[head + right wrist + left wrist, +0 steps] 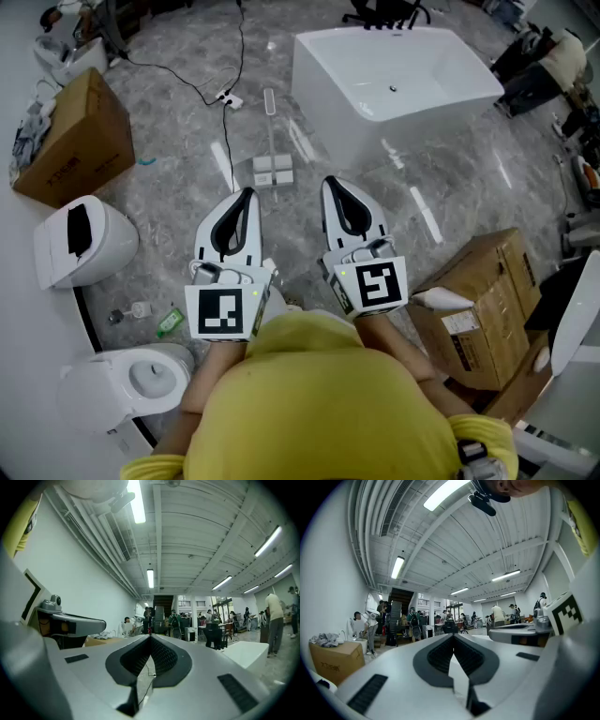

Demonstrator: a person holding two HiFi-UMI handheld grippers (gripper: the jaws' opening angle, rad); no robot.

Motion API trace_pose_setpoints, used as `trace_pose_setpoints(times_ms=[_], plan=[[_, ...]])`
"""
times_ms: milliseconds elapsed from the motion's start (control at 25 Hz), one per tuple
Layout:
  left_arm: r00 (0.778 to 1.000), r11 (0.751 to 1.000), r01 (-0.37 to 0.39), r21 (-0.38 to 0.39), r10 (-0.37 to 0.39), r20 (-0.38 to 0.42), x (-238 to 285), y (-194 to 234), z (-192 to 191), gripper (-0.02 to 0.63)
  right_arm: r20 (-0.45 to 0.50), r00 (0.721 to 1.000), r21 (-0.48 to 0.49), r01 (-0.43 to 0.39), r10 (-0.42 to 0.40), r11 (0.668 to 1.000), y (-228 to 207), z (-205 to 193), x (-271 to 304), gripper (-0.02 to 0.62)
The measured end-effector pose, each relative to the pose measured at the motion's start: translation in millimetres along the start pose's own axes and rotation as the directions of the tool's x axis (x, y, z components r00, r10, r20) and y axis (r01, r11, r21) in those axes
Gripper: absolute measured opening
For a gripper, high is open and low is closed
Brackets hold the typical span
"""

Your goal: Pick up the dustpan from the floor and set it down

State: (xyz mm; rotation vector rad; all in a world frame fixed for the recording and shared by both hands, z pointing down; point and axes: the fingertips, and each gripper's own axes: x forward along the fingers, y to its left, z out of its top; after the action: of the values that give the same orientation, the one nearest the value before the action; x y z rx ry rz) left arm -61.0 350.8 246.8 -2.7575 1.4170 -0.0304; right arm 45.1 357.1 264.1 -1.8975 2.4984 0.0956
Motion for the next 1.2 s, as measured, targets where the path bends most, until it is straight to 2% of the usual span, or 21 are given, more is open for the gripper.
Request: trace_pose_setpoints(times_ms=[240,560,800,1000,1200], plan=[[1.000,1.000,-0.002,-0.001,0.002,-0.010,12,1,-4,0.000,0.043,0.999,0.011,0.005,-0.006,1.000,-10,2,4,0.011],[0.999,1.000,-0.022,-0.015,0.022,-0.033,49,32,-18,0.000,-0.006,1.000,0.016,0.001,-0.001,1.000,-24,-20,44,0.014],[1.000,0.999,0.002,-0.044,-0.003,-0.017,105,76,-37,0.000,-0.013,1.000,0.011,-0.016,0.017,1.000,-35,-36,114,0.048],[0.999,0.999,0.031,-0.025,-0.031,-0.017,164,114,-43,0.000,-0.020,0.999,-0.002,-0.025,0.025,1.000,-50,-47,185,0.064],[0.995,0.996,0.088,-0.025,-0.089,-0.054,222,148,-51,0.000,-0.085,0.996,0.012,-0.010,0.011,1.000,-66,-67,249,0.084]])
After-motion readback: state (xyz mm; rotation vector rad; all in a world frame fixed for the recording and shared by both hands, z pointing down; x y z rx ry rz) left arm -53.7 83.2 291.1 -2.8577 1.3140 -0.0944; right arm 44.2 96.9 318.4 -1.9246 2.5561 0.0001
